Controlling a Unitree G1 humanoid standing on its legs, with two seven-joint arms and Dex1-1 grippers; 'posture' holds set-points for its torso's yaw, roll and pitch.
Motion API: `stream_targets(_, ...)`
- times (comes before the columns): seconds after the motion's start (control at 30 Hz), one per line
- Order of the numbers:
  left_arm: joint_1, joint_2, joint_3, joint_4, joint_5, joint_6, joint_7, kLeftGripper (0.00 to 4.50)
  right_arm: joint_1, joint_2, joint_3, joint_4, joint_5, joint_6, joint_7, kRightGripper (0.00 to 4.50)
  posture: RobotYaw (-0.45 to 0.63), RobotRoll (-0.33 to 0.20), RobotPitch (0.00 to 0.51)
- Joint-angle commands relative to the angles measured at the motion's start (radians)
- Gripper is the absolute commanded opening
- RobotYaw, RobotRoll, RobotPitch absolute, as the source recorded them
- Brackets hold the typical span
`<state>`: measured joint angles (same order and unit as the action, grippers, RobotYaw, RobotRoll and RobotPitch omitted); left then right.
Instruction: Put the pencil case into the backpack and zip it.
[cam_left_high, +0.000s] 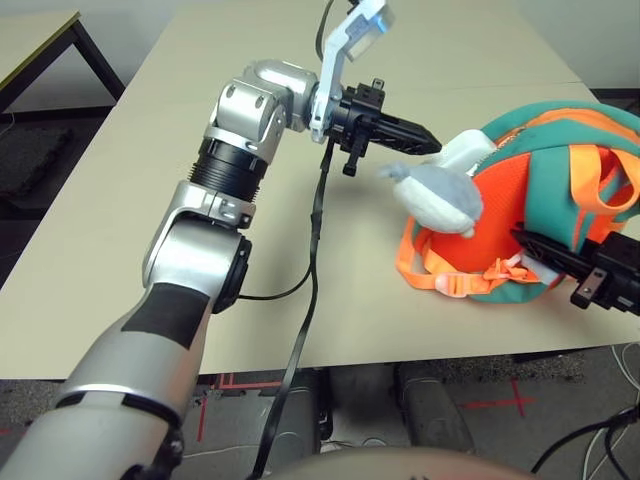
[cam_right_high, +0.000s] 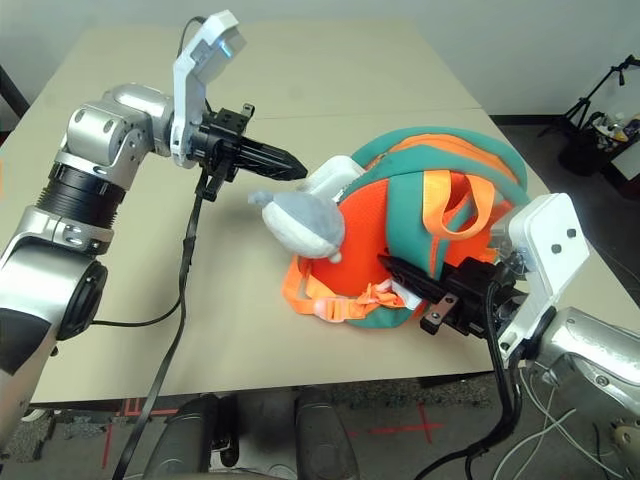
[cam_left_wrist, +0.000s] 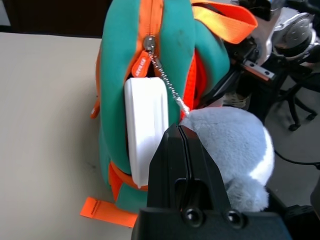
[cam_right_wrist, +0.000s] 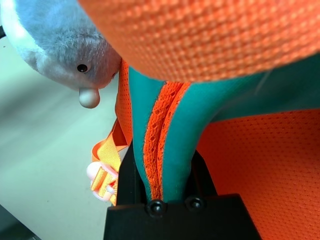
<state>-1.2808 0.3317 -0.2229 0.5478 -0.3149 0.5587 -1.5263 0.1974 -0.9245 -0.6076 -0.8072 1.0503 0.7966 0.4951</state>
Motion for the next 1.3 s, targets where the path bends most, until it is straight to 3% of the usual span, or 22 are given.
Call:
stream_targets(0.03, 0.004, -0.018, -0.026, 0.003, 0.024, -0.024, 0.008, 0.0, 0.001, 0.004, 0.017, -0.012, 0.001, -0.002, -0.004, 0.2, -0.22, 0.0, 0.136)
stream_targets(0.43, 0.0, -0.115, -0.07, 0.013, 0.059, -0.056, 0.036, 0.0, -0.005, 0.01, 0.022, -0.019, 0.0, -0.006, -0.02, 0.2, -0.24, 0.0, 0.129)
stream_targets(0.9, -0.052, -0.009, -0.035, 0.013, 0.057, -0.038, 0.037, 0.0, -0.015, 0.011, 0.045, -0.004, -0.017, -0.02, -0.01, 0.2, -0.2, 0.0, 0.123)
stream_targets(1.3, -0.004, -0.055, -0.053, 0.007, 0.069, -0.051, 0.089, 0.0, -0.048, 0.008, 0.062, 0.006, -0.021, -0.017, -0.011, 0.2, -0.21, 0.0, 0.119)
